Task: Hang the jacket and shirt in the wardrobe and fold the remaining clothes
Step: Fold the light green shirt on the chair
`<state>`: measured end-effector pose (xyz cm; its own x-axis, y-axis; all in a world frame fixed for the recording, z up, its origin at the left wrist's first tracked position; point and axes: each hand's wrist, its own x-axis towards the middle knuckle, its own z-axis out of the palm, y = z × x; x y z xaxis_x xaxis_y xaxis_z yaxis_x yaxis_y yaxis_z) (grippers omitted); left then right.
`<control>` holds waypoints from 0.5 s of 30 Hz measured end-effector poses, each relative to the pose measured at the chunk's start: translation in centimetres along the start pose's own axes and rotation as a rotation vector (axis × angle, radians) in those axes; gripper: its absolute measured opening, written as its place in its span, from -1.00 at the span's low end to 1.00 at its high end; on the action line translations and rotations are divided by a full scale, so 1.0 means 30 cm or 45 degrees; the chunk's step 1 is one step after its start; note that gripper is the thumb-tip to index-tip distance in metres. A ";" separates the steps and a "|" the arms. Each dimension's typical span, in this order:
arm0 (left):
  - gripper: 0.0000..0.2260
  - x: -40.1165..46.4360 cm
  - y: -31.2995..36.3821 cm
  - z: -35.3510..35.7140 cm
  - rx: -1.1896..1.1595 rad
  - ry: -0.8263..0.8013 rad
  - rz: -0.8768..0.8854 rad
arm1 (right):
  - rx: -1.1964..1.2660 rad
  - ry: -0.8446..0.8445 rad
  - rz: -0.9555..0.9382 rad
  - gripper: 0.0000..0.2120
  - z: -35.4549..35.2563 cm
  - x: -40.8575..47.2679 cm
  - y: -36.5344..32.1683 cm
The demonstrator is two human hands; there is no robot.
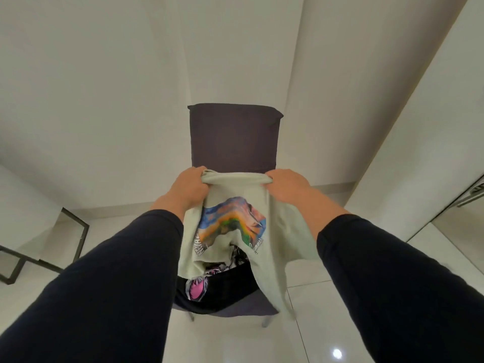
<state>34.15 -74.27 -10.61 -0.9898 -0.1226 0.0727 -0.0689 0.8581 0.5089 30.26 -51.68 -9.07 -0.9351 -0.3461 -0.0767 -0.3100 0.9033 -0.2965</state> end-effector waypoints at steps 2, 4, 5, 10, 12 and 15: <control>-0.77 -0.011 0.021 0.005 -0.265 0.018 -0.057 | 0.250 0.063 0.020 -0.79 -0.023 0.008 -0.015; -0.77 -0.008 0.049 0.011 -0.409 0.028 -0.077 | 0.493 0.175 0.066 -0.78 -0.044 0.025 -0.034; -0.73 -0.007 0.063 0.011 -0.482 0.023 -0.084 | 0.617 0.239 0.087 -0.76 -0.051 0.032 -0.044; -0.59 -0.029 0.087 -0.010 -0.222 -0.266 -0.117 | 0.907 0.475 0.126 -0.68 -0.089 0.041 -0.051; -0.74 -0.059 0.080 -0.008 0.093 -0.377 -0.148 | 0.907 0.548 0.139 -0.66 -0.101 0.039 -0.040; -0.72 -0.071 0.037 0.020 -0.056 -0.308 -0.230 | 0.843 0.448 0.145 -0.73 -0.085 0.033 -0.015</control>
<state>36.10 -72.77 -10.71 -0.9634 -0.1445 -0.2260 -0.2463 0.8102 0.5319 29.04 -51.77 -6.59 -0.9892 -0.0583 0.1344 -0.1442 0.5492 -0.8231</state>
